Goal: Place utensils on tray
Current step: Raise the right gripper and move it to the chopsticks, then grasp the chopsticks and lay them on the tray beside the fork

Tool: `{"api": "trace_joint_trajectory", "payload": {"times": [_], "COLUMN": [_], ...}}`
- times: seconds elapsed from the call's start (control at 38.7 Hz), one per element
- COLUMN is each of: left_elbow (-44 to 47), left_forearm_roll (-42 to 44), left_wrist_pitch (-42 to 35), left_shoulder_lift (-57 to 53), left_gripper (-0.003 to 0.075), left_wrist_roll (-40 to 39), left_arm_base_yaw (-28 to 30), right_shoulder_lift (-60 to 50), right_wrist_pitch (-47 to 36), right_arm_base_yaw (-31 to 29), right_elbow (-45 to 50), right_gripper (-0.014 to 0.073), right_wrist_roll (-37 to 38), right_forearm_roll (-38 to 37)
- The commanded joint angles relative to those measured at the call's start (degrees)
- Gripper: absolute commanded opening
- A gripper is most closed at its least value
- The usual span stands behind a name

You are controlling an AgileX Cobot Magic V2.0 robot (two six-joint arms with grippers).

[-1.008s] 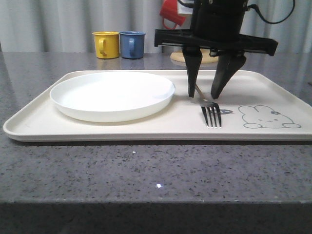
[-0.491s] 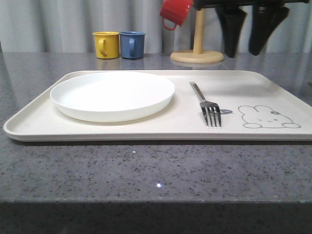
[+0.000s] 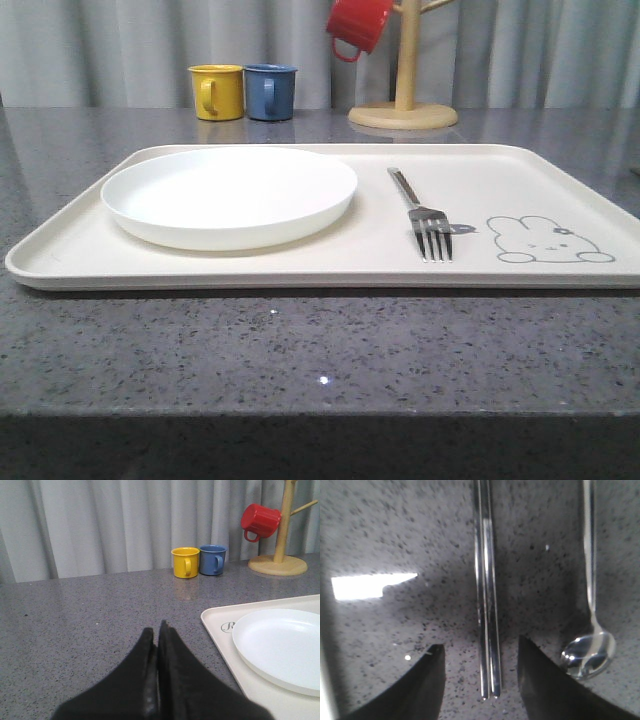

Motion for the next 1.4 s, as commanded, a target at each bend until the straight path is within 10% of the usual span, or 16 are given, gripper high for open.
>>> {"api": "trace_joint_trajectory", "payload": {"times": [0.0,0.41,0.78,1.37], "left_elbow": [-1.50,-1.50,-1.50,-1.50], "left_forearm_roll": [-0.55,-0.55,-0.55,-0.55], "left_wrist_pitch": [-4.88,-4.88,-4.88,-4.88], "left_shoulder_lift": [0.42,0.42,0.42,0.42], "left_gripper": [-0.0018,-0.0018,-0.0018,-0.0018], "left_wrist_roll": [-0.70,-0.70,-0.70,-0.70], "left_arm_base_yaw": [0.18,0.18,0.18,0.18], "right_shoulder_lift": [-2.19,-0.06,-0.17,-8.19], "right_wrist_pitch": [-3.02,-6.19,-5.31,5.42], "right_arm_base_yaw": [-1.59,-2.75,-2.75,1.68], "right_elbow": [0.91,2.61,2.65,-5.33], "right_gripper": [0.0369,0.0365,0.0052,0.0044], "right_wrist_roll": [-1.70,-2.22,-2.22,0.98], "right_forearm_roll": [0.32,2.04,2.18,5.13]}}
